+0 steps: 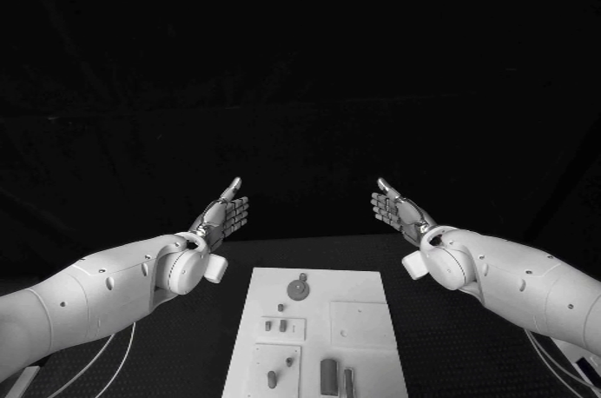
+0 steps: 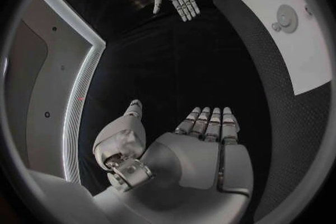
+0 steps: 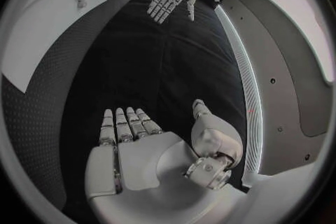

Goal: Assemble the parts on the task board

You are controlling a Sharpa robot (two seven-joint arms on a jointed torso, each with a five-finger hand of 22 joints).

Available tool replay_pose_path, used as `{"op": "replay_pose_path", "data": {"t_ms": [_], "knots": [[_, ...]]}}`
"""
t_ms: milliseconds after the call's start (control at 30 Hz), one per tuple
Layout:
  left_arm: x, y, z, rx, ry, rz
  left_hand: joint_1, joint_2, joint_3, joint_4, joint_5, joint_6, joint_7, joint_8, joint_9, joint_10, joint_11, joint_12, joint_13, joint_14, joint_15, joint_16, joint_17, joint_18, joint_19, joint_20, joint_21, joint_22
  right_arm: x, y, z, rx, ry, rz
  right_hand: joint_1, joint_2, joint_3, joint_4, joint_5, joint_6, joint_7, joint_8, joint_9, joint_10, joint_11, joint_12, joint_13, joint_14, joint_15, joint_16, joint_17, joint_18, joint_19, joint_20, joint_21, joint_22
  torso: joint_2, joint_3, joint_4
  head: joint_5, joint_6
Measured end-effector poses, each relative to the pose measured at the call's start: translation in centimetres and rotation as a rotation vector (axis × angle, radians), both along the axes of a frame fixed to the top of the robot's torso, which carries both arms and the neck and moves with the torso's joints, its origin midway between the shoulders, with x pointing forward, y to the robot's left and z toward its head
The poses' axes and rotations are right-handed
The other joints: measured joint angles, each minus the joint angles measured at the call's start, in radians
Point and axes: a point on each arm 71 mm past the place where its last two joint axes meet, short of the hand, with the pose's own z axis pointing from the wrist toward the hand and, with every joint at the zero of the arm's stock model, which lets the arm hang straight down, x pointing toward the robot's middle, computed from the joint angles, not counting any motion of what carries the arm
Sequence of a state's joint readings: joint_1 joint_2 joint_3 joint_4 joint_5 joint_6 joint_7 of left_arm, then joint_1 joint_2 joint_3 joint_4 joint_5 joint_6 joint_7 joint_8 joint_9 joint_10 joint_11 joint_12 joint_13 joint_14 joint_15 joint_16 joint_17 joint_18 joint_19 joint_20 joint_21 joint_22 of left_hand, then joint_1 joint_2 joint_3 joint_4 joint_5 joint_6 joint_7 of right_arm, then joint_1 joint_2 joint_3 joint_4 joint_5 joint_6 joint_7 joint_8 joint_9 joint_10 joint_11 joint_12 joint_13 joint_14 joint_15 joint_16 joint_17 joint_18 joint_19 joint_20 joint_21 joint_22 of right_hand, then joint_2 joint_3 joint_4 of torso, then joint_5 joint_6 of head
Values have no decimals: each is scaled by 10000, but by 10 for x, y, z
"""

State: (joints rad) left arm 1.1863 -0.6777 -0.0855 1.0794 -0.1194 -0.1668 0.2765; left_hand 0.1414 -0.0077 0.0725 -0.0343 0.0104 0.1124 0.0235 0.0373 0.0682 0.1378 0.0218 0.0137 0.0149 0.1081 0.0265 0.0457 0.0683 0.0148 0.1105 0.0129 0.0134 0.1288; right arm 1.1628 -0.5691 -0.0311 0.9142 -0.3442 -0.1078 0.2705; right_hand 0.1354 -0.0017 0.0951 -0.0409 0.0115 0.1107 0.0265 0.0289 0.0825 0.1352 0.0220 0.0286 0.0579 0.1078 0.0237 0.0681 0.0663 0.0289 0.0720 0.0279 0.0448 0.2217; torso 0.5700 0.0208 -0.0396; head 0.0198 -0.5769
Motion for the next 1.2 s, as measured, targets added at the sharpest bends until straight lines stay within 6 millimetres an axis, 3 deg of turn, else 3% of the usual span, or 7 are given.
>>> {"op": "replay_pose_path", "data": {"t_ms": [100, 133, 200, 333, 500, 733, 1200], "knots": [[-13, -13, -4, -268, -25, 70, -550, 33, -272, 141, -20, -437, -93, -150, -265, -530, -91, -51, -60, -421, -103, -170, -266, 0, -421, -48, -50, -500, -12, 13, 0, 416, -94, 31, -514, 6, -362, 159, -40, -419, -101, -83, -318, -510, -84, -98, -219, -407, -88, -259, -257, -1, -246, -134, -170, -849, -108, -92, 165, -104, -123], [-18, -17, -5, -364, -41, 95, -706, 40, -347, 190, -20, -563, -117, -180, -342, -689, -112, -51, -74, -538, -136, -230, -342, 0, -544, -62, -50, -643, -16, 16, 0, 550, -116, 10, -666, 7, -467, 197, -46, -541, -127, -120, -405, -661, -111, -100, -287, -535, -113, -339, -328, -83, -337, -150, -216, -1098, -136, -116, 213, -128, -155], [-29, -29, -6, -593, -97, 182, -890, 50, -446, 233, -20, -709, -149, -212, -431, -872, -142, -52, -92, -674, -176, -268, -432, 1, -697, -78, -50, -817, -27, 23, -1, 886, -169, -97, -842, 8, -581, 272, -46, -689, -167, -147, -520, -846, -137, -171, -366, -671, -157, -429, -422, -148, -422, -206, -245, -1398, -187, -151, 281, -166, -192], [-51, -50, -4, -984, -281, 465, -1343, 78, -691, 340, -69, -1075, -239, -343, -655, -1326, -218, -107, -131, -1046, -264, -422, -664, 3, -1070, -132, -99, -1253, -49, 35, -1, 1513, -258, -475, -1038, 17, -752, 350, -46, -858, -226, -200, -669, -1068, -210, -179, -470, -813, -197, -542, -542, -148, -533, -246, -317, -1808, -230, -184, 351, -193, -223], [-73, -63, 0, -1212, -540, 1072, -1342, 80, -691, 340, -70, -1075, -239, -344, -672, -1326, -218, -108, -140, -1046, -264, -422, -674, 3, -1070, -131, -99, -1278, -76, 48, 3, 2207, -324, -1081, -1296, 16, -907, 408, -46, -1064, -265, -255, -813, -1316, -220, -251, -565, -1028, -235, -648, -647, -150, -668, -278, -414, -2195, -250, -203, 385, -198, -230], [-87, -68, 4, -1197, -820, 1862, -1341, 80, -691, 340, -70, -1075, -238, -343, -673, -1326, -218, -108, -139, -1046, -264, -422, -674, 4, -1069, -131, -99, -1279, -102, 55, 7, 2672, -362, -2055, -1296, 16, -906, 408, -46, -1064, -265, -255, -816, -1316, -220, -251, -570, -1030, -232, -648, -654, -149, -668, -278, -413, -2209, -256, -205, 393, -199, -231], [-88, -64, 6, -1016, -1068, 2513, -1340, 80, -691, 340, -69, -1074, -238, -343, -671, -1325, -217, -107, -137, -1046, -264, -422, -673, 4, -1069, -130, -97, -1277, -109, 51, 9, 2687, -511, -3114, -1296, 16, -906, 408, -63, -1063, -264, -255, -814, -1316, -220, -251, -569, -1029, -230, -647, -653, -148, -668, -277, -413, -2207, -258, -208, 396, -199, -232]]}}
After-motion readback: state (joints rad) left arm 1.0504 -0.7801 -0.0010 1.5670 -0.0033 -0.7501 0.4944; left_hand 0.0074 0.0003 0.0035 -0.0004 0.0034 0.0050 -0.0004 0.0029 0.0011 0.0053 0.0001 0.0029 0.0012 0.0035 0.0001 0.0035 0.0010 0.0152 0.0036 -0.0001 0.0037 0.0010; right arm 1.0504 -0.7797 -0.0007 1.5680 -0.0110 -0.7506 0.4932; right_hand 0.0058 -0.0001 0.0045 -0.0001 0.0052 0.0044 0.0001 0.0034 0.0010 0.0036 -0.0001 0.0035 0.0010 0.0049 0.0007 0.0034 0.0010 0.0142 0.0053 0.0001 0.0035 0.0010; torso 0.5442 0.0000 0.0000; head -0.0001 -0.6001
